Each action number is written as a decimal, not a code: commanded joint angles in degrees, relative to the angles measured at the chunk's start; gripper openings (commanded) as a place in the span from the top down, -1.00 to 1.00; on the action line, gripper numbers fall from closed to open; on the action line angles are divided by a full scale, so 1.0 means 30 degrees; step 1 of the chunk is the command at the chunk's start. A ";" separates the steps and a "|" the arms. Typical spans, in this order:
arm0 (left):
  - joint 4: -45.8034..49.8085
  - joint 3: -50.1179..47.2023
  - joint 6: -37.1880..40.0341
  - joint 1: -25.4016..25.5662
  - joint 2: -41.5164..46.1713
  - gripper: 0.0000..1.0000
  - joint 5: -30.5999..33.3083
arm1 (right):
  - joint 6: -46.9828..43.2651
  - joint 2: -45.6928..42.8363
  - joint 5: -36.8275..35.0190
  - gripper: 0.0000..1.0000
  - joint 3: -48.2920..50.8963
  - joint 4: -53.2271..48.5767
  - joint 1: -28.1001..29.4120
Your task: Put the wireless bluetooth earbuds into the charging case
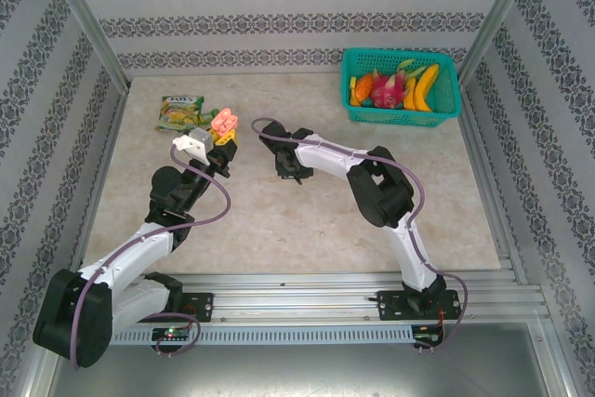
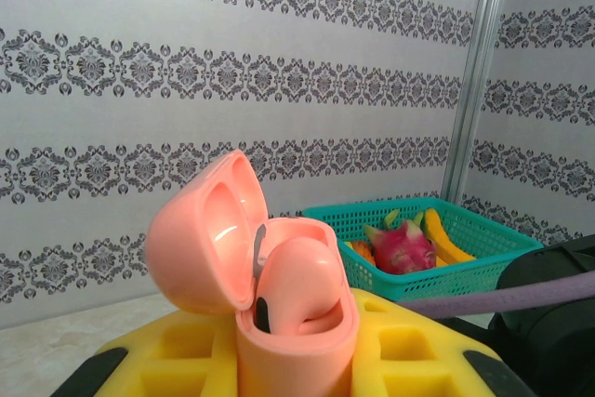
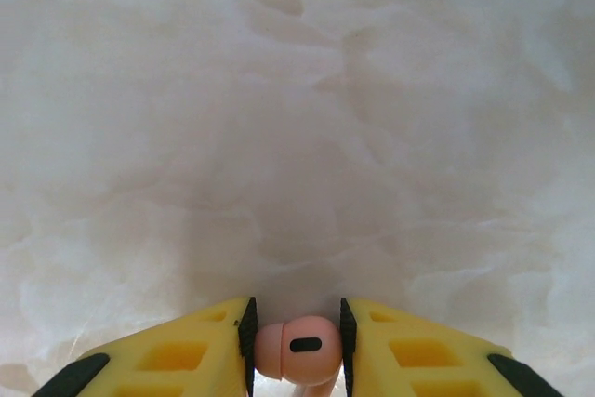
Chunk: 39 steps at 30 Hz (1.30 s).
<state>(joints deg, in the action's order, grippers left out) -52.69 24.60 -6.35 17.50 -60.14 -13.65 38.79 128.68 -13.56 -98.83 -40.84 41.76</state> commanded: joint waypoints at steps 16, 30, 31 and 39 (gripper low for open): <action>-0.0060 0.0604 -0.0344 -0.0179 -0.0146 1.00 -0.0603 | -0.5943 -0.1138 0.1326 0.31 0.2643 0.0503 0.0037; 0.0043 0.0794 -0.0396 -0.0179 -0.0154 1.00 -0.0638 | -0.3776 -0.0634 0.1230 0.28 0.2125 -0.0715 0.0055; 0.0043 0.0787 -0.0429 -0.0185 -0.0155 1.00 -0.0682 | -0.3553 -0.0605 0.1267 0.28 0.2171 -0.0699 0.0046; 0.0212 0.0853 -0.0444 -0.0201 -0.0037 1.00 -0.0740 | -0.3274 -0.0451 0.1605 0.29 0.2354 -0.0334 0.0011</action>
<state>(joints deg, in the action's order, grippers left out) -51.64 25.19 -6.57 17.50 -60.51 -14.81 27.97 125.10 -11.05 -92.75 -37.01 41.74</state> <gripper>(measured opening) 0.232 0.356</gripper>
